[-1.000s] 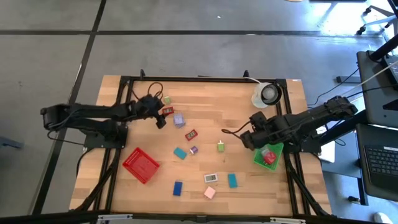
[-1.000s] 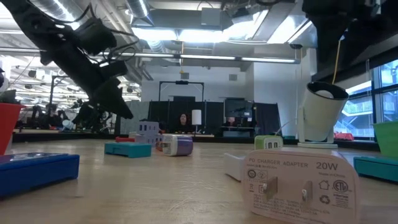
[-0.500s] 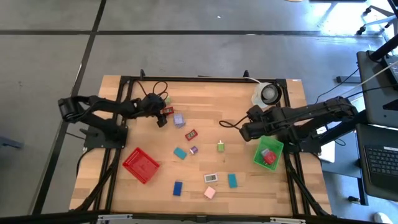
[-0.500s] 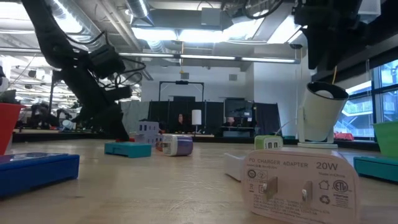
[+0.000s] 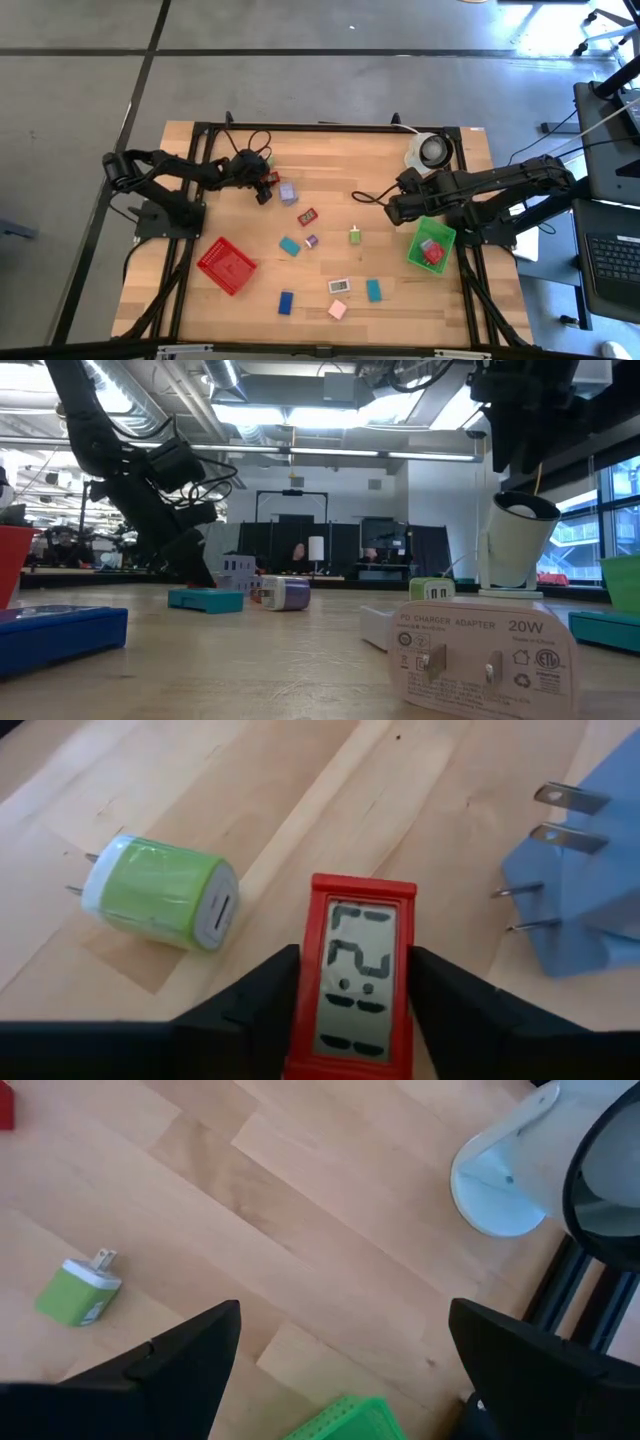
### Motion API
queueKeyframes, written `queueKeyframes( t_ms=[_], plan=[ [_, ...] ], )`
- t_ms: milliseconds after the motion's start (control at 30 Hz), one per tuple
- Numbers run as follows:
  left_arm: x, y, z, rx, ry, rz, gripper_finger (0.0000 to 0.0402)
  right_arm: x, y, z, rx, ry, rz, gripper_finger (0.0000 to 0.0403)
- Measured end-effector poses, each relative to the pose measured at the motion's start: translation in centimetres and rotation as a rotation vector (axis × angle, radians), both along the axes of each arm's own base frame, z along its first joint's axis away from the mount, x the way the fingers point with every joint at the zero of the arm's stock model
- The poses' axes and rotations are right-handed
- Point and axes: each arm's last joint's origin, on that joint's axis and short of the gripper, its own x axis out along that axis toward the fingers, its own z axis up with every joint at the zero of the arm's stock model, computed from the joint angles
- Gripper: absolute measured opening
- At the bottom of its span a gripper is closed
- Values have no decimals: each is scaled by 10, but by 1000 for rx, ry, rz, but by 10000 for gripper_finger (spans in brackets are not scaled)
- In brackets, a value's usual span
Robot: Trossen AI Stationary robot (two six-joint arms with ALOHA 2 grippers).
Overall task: Pick & Place Office items
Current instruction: Put the top red digital clock into the red bin
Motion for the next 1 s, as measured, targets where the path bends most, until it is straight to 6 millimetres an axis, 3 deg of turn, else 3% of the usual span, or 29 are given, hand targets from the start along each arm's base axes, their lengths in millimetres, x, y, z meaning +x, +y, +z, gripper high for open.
queueKeyframes(
  t_ms=[100,433,700,1000],
  plan=[
    [0,0,0,2,0,-5,147,0,0,0,-3,-1,0,362],
    [1,1,10,4,-98,67,152,0,0,0,-2,-2,0,362],
    [-1,2,55,90,-361,231,148,3,0,0,-20,-35,-8,361],
    [8,-32,108,140,-740,77,150,16,0,4,-109,-206,-28,361]
  ],
)
